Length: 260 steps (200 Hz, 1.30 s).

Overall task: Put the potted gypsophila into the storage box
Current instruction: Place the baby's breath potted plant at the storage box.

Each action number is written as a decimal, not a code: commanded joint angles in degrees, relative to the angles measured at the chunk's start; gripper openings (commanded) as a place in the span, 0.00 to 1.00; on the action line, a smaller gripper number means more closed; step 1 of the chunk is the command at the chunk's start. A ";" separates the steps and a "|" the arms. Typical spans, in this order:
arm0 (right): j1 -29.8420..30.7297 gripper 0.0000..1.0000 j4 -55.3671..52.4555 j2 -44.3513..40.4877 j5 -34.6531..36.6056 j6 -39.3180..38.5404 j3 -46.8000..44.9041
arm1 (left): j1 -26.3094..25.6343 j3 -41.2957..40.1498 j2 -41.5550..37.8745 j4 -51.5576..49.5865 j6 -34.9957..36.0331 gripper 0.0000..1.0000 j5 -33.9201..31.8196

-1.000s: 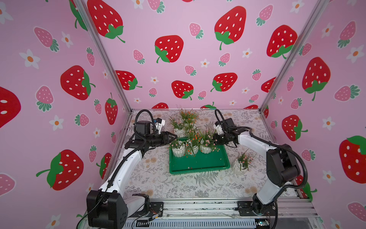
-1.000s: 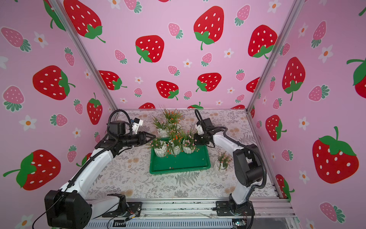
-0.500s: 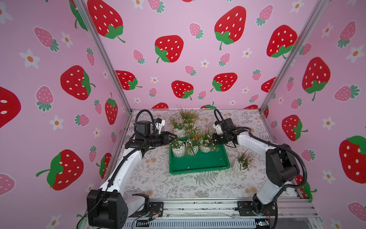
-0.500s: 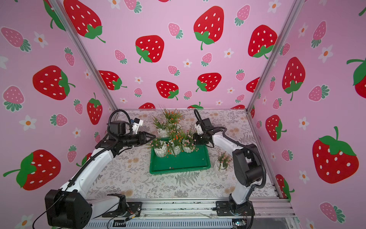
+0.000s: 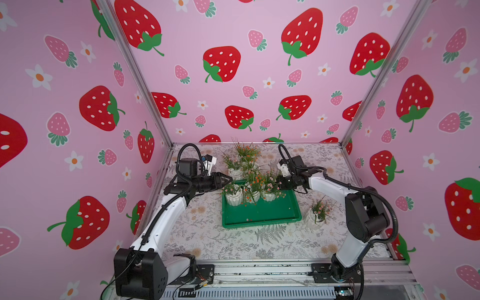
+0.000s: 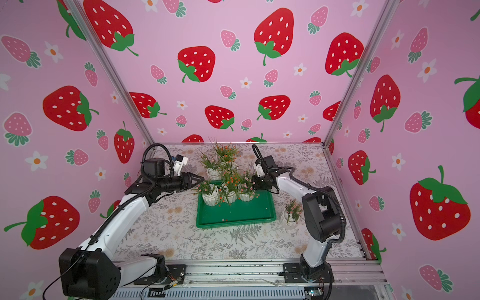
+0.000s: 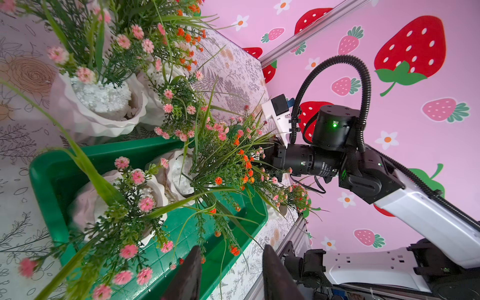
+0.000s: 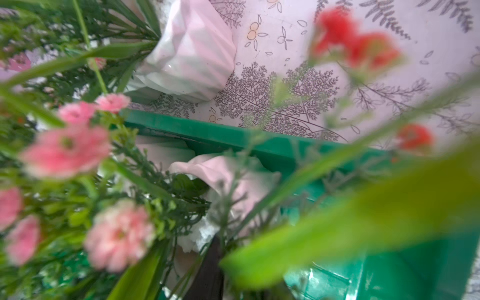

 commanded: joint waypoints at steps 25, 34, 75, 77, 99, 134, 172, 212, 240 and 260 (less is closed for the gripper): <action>0.39 0.36 0.75 -2.25 0.08 0.43 1.26 | -0.08 1.01 0.25 -0.76 0.51 0.42 -0.53; 0.31 0.37 0.60 -3.24 0.54 0.34 0.97 | -0.06 1.05 0.13 -0.75 0.42 0.42 -0.45; -1.16 0.42 -3.49 -10.74 3.11 -1.23 -0.88 | 0.51 1.33 -1.12 -2.11 1.30 0.41 -3.00; -1.25 0.42 -3.83 -11.16 3.32 -1.24 -1.04 | 0.46 1.32 -1.19 -1.99 1.33 0.42 -2.95; -3.04 0.42 -7.22 -15.94 5.08 -1.55 -2.47 | 0.53 0.99 -1.55 -1.21 1.14 0.42 -2.55; -4.97 0.42 -14.31 -21.87 9.79 -2.45 -3.45 | 0.53 -0.03 -1.76 2.47 -0.64 0.42 1.56; -3.92 0.35 -29.27 -27.58 14.73 -3.10 -0.63 | 0.03 -0.41 -2.95 3.51 -0.57 0.42 2.38; 2.57 0.34 -43.77 -29.96 18.57 -1.50 1.86 | 0.01 -0.29 -3.18 3.90 -1.10 0.42 2.53; 5.47 0.32 -45.17 -31.51 16.67 2.89 -2.57 | -0.74 -0.44 -3.13 5.33 -2.70 0.42 4.93; 7.15 0.31 -45.55 -31.84 16.99 4.76 -5.60 | -2.67 0.09 -2.68 2.01 -0.80 0.43 3.15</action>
